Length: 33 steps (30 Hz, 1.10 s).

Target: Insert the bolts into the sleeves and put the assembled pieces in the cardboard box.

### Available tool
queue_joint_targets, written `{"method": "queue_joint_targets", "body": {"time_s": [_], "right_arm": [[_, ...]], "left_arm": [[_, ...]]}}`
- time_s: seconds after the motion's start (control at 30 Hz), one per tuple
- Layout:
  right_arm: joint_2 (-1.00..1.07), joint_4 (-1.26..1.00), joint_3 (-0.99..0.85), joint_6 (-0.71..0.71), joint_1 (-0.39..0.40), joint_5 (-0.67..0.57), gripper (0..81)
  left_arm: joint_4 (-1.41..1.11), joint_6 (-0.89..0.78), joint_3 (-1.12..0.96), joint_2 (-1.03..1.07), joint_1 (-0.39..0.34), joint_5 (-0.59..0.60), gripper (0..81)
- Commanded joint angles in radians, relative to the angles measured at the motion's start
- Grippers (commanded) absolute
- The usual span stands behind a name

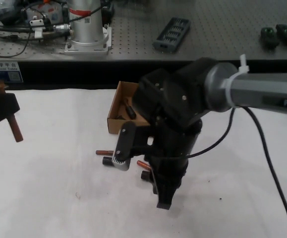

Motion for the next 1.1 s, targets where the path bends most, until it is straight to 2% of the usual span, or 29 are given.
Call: {"method": "queue_joint_targets", "body": {"time_s": [0.0,0.17,0.33,0.67,0.8,0.87,1.0,1.03,1.07], "right_arm": [[0.002,-0.022,-0.019,-0.062,-0.001,0.007,23.4],[0.002,-0.023,-0.019,-0.082,-0.001,0.013,23.6],[0.002,-0.025,-0.019,-0.082,-0.001,0.032,33.0],[0.002,-0.09,-0.019,-0.059,-0.001,0.033,33.3],[0.002,-0.127,-0.032,-0.04,-0.001,-0.015,37.3],[0.002,-0.154,-0.039,-0.041,0.002,-0.004,29.0],[0.002,-0.227,-0.043,-0.041,0.011,0.015,0.7],[0.002,-0.243,-0.043,-0.041,0.015,0.007,5.3],[0.002,-0.255,-0.043,-0.038,0.018,0.013,4.4]], "left_arm": [[-0.02,0.017,-0.005,-0.008,0.004,0.009,0.6],[-0.02,0.029,-0.005,-0.008,0.004,-0.007,0.6],[-0.02,0.047,-0.005,-0.008,0.004,-0.007,0.6],[-0.02,0.048,-0.005,-0.008,0.004,-0.007,0.6],[-0.02,0.048,-0.005,-0.008,0.004,-0.007,0.6],[-0.02,0.048,-0.005,-0.008,0.004,-0.007,0.6],[-0.02,0.048,-0.005,-0.008,0.004,-0.007,0.6],[-0.02,0.048,-0.005,-0.008,0.004,-0.007,0.6],[-0.02,0.048,-0.005,-0.008,0.004,-0.007,0.6]]}}
